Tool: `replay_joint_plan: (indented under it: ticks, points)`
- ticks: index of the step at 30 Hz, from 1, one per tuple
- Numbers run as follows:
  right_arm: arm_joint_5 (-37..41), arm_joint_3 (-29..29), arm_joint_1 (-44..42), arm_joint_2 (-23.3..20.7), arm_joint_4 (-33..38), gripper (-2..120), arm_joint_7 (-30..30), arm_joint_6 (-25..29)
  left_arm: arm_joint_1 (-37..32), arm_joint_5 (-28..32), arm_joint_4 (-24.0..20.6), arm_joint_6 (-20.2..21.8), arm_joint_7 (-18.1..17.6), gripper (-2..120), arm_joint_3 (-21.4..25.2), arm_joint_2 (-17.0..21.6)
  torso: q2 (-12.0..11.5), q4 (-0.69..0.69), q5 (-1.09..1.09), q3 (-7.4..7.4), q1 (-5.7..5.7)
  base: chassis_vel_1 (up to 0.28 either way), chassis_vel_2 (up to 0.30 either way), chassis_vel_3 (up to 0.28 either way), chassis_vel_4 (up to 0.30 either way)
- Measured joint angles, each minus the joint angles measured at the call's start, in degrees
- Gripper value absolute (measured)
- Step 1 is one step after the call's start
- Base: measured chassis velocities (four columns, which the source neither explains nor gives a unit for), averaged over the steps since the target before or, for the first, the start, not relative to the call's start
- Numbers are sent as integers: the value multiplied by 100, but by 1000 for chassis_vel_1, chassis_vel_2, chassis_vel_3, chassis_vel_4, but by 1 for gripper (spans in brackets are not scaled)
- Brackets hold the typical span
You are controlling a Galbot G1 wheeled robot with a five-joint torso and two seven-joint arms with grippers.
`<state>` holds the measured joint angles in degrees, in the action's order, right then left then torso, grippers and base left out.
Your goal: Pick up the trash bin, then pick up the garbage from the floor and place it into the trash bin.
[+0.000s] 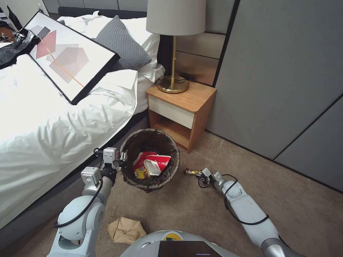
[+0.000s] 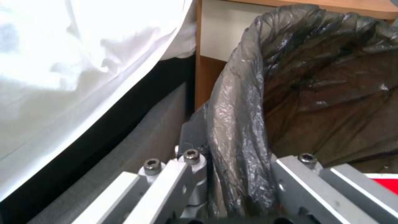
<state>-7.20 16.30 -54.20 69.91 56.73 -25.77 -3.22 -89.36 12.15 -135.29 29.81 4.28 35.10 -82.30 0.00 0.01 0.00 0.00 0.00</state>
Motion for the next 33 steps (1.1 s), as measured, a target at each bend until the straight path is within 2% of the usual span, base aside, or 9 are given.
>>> replay_joint_plan:
  ticks: [8, 11, 19, 23, 25, 26, 28, 30, 33]
  points:
    - [-10, 50, -32, 8, 33, 19, 6, 5, 11, 2, 15, -8, 2, 7, -7, 0, 0, -1, 0, 0, 0, 0, 0, 0, 0]
    - [-23, 106, -71, 21, 70, 3, 12, 21, 16, 3, 24, -11, 2, 7, -11, 0, 0, -1, 0, 0, 0, 0, 0, 0, 0]
    - [-6, 306, -297, 27, 484, 0, 110, 127, 22, 10, 26, -11, 4, 7, -17, 5, 0, -2, 0, 0, 0, 0, 0, 0, 0]
    - [251, 451, -627, -62, 1248, 0, 193, 139, 19, 19, 25, -12, 7, 7, -10, 12, 0, 0, 0, 0, 0, 0, 0, 0, 0]
    - [489, 630, -1091, -205, 2159, 0, 246, 115, 11, 23, 24, -12, 9, 7, -10, 14, 0, -1, 0, 0, 0, 0, 0, 0, 0]
    - [489, 630, -1091, -205, 2159, 0, 246, 115, 11, 23, 24, -12, 9, 7, -10, 14, 0, -1, 0, 0, 0, 0, 0, 0, 0]
    - [542, 847, -1535, -270, 2933, 0, 270, 71, 9, 24, 25, -13, 10, 7, -30, 14, 0, -3, 0, 0, 0, 0, 0, 0, 0]
    - [536, 919, -1647, -270, 3154, 0, 289, 37, 9, 21, 25, -14, 10, 7, -37, 13, 0, -2, 0, 0, 0, 0, 0, 0, 0]
    - [616, 1156, -1970, -328, 4052, 0, 323, -39, 1, 9, 25, -15, 10, 7, -55, 13, 0, 0, 0, 0, 0, 0, 0, 0, 0]
